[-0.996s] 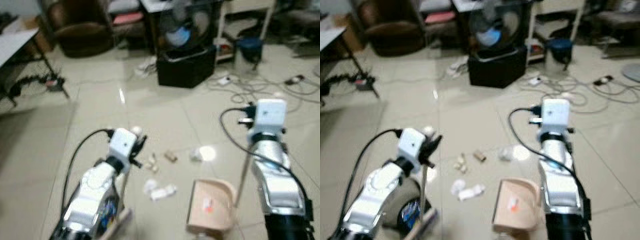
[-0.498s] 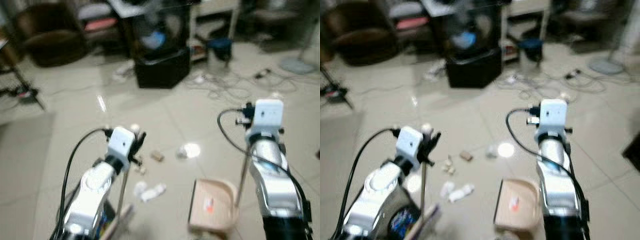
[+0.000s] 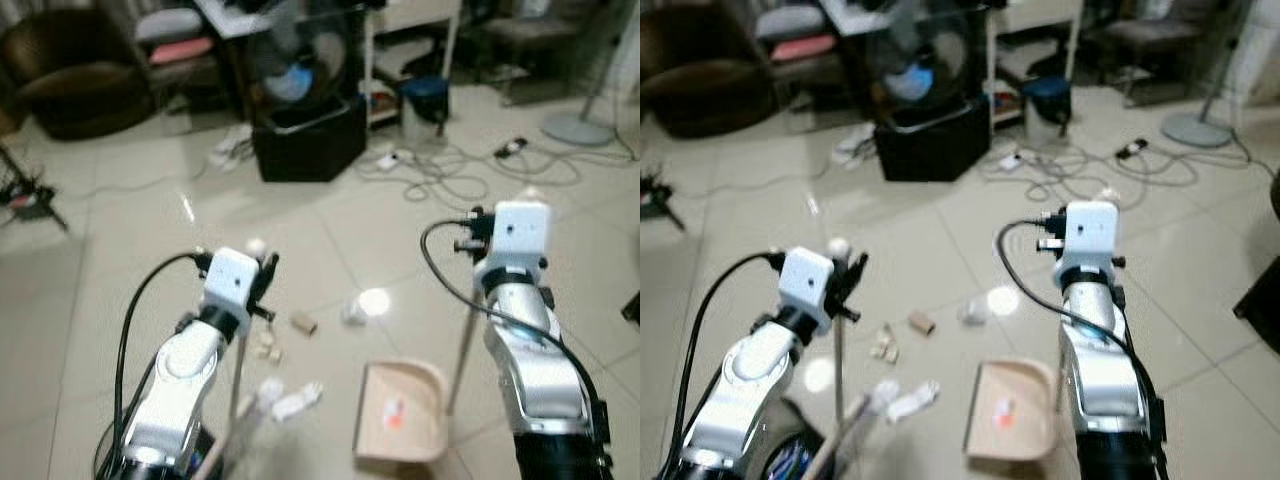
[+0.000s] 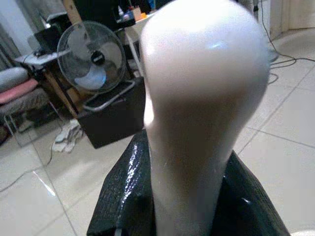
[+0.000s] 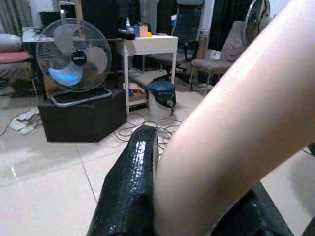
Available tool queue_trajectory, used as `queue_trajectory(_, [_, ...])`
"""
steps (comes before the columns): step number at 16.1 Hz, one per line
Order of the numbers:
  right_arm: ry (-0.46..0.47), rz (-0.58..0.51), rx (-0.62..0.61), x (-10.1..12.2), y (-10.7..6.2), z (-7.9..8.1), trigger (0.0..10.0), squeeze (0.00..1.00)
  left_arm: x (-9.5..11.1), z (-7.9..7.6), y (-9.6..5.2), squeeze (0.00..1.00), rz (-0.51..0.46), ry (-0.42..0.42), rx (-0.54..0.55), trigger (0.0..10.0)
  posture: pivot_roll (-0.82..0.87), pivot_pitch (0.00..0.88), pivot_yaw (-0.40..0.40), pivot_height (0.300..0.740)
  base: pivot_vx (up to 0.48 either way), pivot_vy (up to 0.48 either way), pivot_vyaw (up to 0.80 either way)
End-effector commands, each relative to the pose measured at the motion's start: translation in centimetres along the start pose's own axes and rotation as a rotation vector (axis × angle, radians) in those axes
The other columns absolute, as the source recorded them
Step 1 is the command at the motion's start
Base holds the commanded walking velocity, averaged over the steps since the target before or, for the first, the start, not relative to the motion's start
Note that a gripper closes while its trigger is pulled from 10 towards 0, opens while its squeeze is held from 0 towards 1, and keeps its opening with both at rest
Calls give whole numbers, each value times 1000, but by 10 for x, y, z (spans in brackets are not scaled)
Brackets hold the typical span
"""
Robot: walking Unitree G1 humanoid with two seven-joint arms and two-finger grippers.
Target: Sweep floor
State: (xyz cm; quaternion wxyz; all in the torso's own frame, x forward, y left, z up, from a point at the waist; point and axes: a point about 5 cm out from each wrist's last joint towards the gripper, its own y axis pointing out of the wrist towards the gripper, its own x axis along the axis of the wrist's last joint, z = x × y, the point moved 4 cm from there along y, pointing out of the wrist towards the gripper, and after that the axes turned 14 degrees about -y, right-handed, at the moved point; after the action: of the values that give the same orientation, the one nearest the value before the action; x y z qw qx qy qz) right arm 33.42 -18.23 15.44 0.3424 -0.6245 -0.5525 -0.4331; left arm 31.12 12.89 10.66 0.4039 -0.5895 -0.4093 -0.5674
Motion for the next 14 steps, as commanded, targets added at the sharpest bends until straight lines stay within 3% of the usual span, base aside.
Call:
queue_trajectory(1, [-17, -38, 1, 8, 3, -2, 10000, 0, 14, -2, 3, 0, -57, 28, -7, 10000, -100, 0, 88, 740, 431, 0, 0])
queue_trajectory(10, [-7, -55, 58, 7, 1, 8, 10000, 0, 13, -3, 3, 0, -63, 25, -3, 10000, -101, 0, 83, 740, 423, 0, 0])
queue_trajectory(12, [-22, -53, 90, 6, 2, 14, 10000, 0, 14, 2, 4, 0, -71, 19, 29, 10000, -96, 0, 82, 740, 0, 0, 0])
queue_trajectory(14, [-30, -51, 99, 2, 4, 17, 10000, 0, 9, 11, 7, 0, -40, 89, 77, 10000, -88, 0, 83, 740, 0, 0, 0])
